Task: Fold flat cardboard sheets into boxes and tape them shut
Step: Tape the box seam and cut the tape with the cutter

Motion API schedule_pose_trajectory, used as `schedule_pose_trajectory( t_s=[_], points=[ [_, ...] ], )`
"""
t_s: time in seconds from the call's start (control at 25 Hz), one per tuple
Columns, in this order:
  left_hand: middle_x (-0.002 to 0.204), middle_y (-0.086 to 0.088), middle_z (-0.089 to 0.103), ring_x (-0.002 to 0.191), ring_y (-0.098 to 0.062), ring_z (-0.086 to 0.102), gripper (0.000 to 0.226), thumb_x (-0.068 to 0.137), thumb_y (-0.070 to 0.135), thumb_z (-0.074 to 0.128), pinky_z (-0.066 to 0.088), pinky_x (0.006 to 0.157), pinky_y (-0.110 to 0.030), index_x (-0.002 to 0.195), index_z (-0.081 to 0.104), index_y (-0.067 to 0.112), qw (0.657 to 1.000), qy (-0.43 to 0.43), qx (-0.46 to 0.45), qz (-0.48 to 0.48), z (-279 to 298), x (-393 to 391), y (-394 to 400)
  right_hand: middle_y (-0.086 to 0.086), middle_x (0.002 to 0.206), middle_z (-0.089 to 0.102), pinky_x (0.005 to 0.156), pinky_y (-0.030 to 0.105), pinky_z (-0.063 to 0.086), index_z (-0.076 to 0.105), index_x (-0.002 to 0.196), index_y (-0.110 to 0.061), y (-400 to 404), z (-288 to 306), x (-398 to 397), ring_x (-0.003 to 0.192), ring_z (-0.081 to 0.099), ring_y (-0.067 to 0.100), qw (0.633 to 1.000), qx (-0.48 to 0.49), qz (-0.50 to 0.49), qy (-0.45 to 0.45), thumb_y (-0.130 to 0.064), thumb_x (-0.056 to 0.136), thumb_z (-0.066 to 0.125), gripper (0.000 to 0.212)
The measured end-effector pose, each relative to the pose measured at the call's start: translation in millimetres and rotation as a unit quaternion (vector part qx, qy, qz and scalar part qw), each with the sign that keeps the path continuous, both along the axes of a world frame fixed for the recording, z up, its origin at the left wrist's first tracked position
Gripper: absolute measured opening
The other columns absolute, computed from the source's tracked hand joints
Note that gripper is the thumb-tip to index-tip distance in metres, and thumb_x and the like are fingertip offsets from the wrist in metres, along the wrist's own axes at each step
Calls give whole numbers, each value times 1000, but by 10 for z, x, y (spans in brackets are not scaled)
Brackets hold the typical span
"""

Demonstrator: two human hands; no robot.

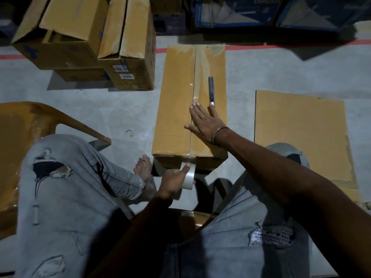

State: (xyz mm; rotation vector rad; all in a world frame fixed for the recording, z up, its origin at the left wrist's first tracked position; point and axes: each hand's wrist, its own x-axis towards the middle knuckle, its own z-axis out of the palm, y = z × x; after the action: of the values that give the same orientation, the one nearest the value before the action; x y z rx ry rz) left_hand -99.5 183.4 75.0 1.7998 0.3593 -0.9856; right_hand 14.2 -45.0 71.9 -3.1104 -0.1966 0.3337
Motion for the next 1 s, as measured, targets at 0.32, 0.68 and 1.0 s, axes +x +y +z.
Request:
schedule_pose_trajectory(
  t_s=[0.32,0.68,1.0],
  points=[
    [105,-27,71,96,-46,72,57,79,53,70,58,89,-59,116,61,10,993,92,40,67,142,74,-54,8,173,-4,127,56,2,-2,165,-11,236,187,-426,160,-3,21,997,36,4,63,-69,103,7,85],
    [97,-15,73,91,-30,69,34,97,44,69,56,85,-41,103,69,10,997,29,49,46,82,-11,11,8,172,-12,126,56,0,-9,164,-13,256,45,-578,159,-9,22,994,-14,52,92,-75,99,6,91],
    [84,-4,69,86,-23,62,23,90,34,75,49,81,-37,82,69,14,998,-2,29,62,46,8,10,6,173,-6,126,59,6,-1,165,-16,251,216,-478,160,-4,22,990,43,20,133,-75,100,21,90]
  ],
)
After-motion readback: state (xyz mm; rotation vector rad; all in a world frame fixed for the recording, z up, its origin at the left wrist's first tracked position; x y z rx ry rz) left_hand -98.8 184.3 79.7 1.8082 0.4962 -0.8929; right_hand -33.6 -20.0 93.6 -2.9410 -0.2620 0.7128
